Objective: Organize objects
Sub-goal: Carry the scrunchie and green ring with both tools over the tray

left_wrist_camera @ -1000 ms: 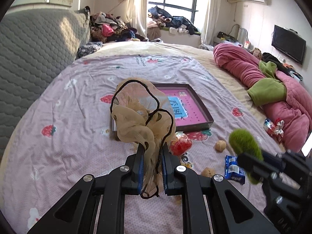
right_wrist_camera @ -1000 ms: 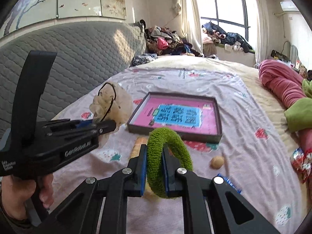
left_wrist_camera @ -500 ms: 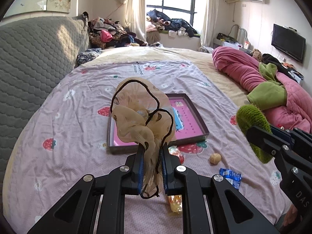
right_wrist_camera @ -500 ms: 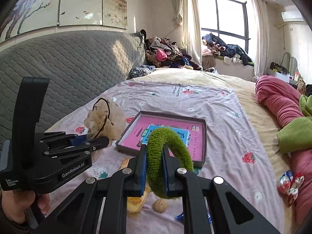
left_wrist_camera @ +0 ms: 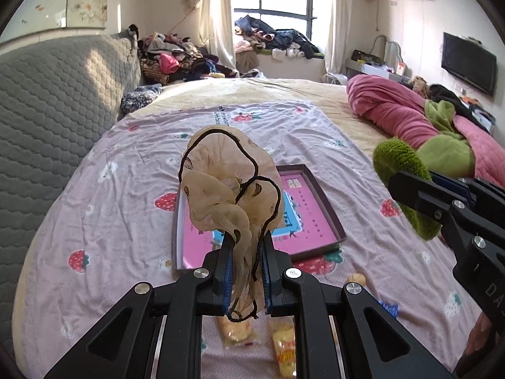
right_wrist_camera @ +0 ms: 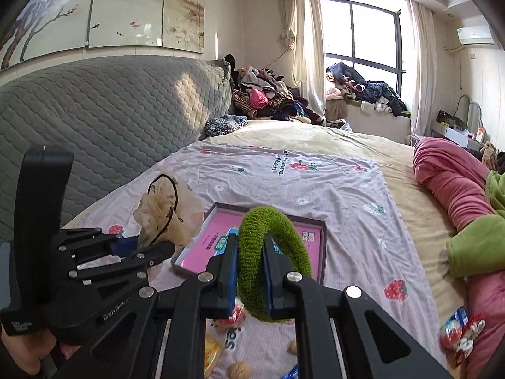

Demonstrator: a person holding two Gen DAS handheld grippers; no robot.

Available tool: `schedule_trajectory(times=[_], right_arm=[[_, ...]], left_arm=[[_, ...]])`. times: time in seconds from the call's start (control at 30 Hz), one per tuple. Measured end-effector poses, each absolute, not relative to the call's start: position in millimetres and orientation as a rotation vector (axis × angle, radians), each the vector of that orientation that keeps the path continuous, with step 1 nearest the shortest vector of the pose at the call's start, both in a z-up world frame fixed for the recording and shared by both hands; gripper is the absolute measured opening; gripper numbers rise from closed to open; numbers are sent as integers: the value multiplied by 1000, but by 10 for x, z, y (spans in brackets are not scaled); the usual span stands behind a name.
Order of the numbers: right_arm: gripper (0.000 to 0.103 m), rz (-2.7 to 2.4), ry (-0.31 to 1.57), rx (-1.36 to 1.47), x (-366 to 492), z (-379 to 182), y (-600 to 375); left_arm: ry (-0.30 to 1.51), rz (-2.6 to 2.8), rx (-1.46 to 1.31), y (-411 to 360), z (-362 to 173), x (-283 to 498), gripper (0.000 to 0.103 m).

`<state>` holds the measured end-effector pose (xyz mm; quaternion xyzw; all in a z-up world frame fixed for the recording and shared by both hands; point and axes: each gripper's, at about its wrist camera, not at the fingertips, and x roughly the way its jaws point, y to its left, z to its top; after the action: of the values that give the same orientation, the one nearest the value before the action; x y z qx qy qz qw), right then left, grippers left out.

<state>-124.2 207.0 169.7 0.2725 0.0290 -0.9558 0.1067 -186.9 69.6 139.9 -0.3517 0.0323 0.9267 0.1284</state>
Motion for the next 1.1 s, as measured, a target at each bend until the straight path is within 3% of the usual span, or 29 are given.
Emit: schedule_trajectory(times=[0.53, 1.1], right_arm=[[14, -2839, 80, 800, -1790, 1663, 2147], [14, -2827, 59, 900, -2476, 1333, 2197]], left_arm=[[78, 2739, -1004, 790, 1414, -2536, 15], [127, 2752, -1066, 806, 1000, -3105, 15]])
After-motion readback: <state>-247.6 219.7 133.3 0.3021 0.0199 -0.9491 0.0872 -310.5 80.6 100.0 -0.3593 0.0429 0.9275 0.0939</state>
